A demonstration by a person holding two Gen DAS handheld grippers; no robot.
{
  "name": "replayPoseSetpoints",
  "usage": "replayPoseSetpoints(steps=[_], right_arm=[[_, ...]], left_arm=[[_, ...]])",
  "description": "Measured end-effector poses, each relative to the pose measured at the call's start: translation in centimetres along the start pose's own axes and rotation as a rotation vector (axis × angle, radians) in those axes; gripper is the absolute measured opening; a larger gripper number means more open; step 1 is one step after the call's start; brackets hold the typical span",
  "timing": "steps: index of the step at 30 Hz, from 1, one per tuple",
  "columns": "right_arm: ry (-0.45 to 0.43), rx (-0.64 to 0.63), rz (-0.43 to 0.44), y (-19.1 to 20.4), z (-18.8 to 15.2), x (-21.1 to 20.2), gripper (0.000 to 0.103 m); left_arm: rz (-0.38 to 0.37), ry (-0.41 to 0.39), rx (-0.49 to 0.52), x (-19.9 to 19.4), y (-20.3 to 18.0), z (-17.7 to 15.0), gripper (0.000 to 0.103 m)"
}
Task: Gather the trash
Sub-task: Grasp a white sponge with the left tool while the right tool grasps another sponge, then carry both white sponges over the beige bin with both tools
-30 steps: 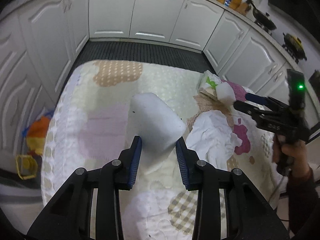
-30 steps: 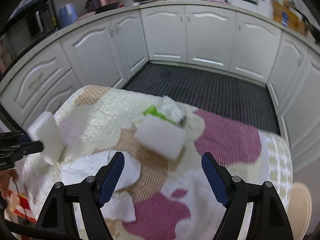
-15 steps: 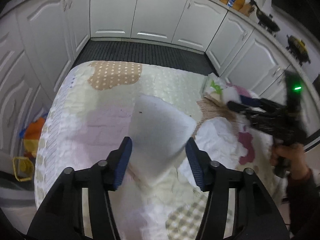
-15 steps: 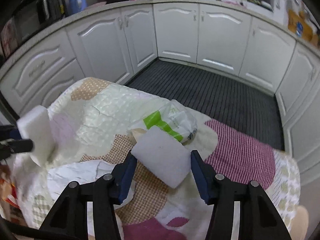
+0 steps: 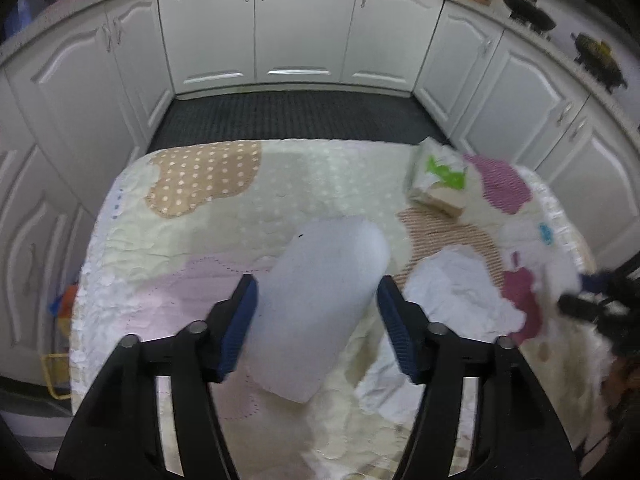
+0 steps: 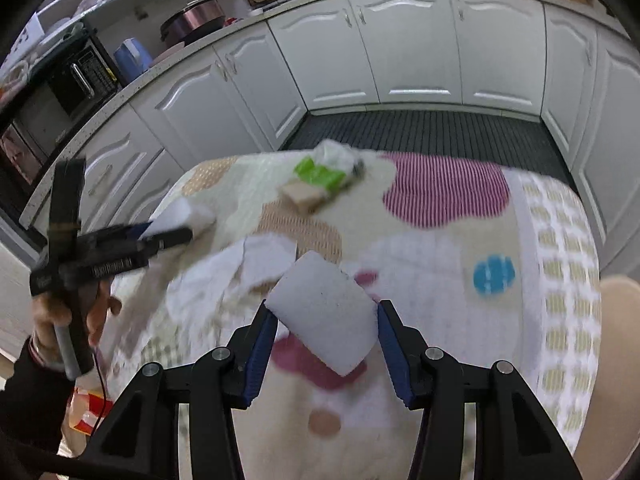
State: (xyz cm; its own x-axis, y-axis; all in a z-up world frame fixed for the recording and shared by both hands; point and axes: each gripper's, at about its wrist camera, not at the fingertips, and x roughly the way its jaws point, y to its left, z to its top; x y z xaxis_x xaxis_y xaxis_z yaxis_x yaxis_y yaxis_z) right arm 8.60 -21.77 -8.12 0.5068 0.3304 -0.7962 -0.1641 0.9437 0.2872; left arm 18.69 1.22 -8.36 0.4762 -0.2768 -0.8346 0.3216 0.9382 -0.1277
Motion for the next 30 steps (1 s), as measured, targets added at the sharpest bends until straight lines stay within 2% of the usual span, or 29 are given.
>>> replayPoseSetpoints(steps=[6,13,16,21,24,30], right_arm=[[0.018,0.044,0.019,-0.3,-1.3,0.2,0.050],[0.018,0.060,0.037,0.1,-2.1,0.0,0.051],[0.020,0.076,0.040,0.1,-2.3,0.0,0.052],[0.015,0.078,0.042,0.3,-2.7,-0.5,0.052],[0.001,0.074,0.038,0.4,-2.9,-1.1,0.052],[-0.011,0.077,0.040,0.7,-3.5,-1.8,0.052]], left_arm=[[-0.001,0.033,0.003,0.9,0.3,0.1,0.073],[0.020,0.083,0.105,1.5,-1.5,-0.5,0.073],[-0.032,0.104,0.064,2.1,-0.8,-0.6,0.073],[-0.060,0.097,0.025,2.3,-0.2,-0.4,0.073],[-0.056,0.084,0.037,1.7,-0.5,-0.8,0.067],[-0.035,-0.012,0.041,-1.7,-1.3,-1.7,0.066]])
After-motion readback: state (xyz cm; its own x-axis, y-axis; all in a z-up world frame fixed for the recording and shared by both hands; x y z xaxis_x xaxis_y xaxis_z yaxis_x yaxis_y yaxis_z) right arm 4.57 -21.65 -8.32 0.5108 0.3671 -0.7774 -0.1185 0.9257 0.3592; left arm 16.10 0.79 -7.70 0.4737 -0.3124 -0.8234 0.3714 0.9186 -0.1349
